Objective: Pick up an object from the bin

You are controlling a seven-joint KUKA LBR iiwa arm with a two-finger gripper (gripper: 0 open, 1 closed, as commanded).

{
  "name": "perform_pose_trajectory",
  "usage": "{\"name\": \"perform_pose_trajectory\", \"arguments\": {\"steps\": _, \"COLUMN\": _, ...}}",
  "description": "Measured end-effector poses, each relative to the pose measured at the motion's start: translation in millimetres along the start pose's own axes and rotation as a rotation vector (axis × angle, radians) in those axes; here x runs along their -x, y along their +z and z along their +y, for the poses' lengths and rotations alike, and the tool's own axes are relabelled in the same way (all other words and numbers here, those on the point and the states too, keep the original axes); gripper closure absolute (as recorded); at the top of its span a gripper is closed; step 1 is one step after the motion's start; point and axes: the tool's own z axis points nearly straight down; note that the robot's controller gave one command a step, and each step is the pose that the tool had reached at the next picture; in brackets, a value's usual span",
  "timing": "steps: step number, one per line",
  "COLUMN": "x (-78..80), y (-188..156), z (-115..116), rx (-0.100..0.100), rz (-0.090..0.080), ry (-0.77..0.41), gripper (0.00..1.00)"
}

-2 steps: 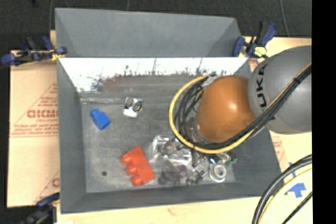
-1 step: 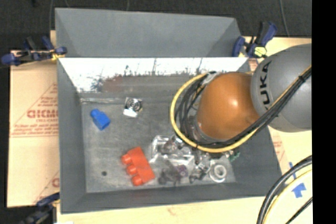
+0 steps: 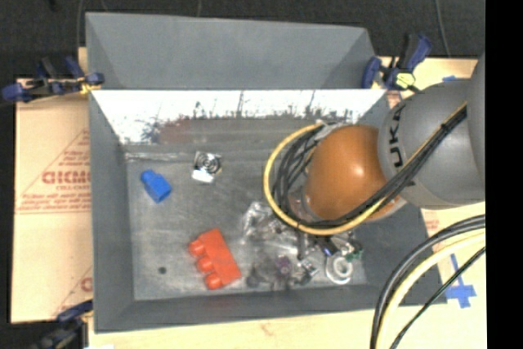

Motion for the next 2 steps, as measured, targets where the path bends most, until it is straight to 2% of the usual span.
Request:
{"name": "perform_pose_trajectory", "arguments": {"steps": 1, "x": -0.9, "y": -2, "z": -1, "rx": -0.002, "rz": 0.003, "ry": -0.004, "gripper": 1.0}}
{"name": "perform_pose_trajectory", "arguments": {"steps": 2, "x": 9.0, "y": -70, "z": -5, "rx": -0.008, "rz": -0.004, "ry": 0.018, "gripper": 1.0}}
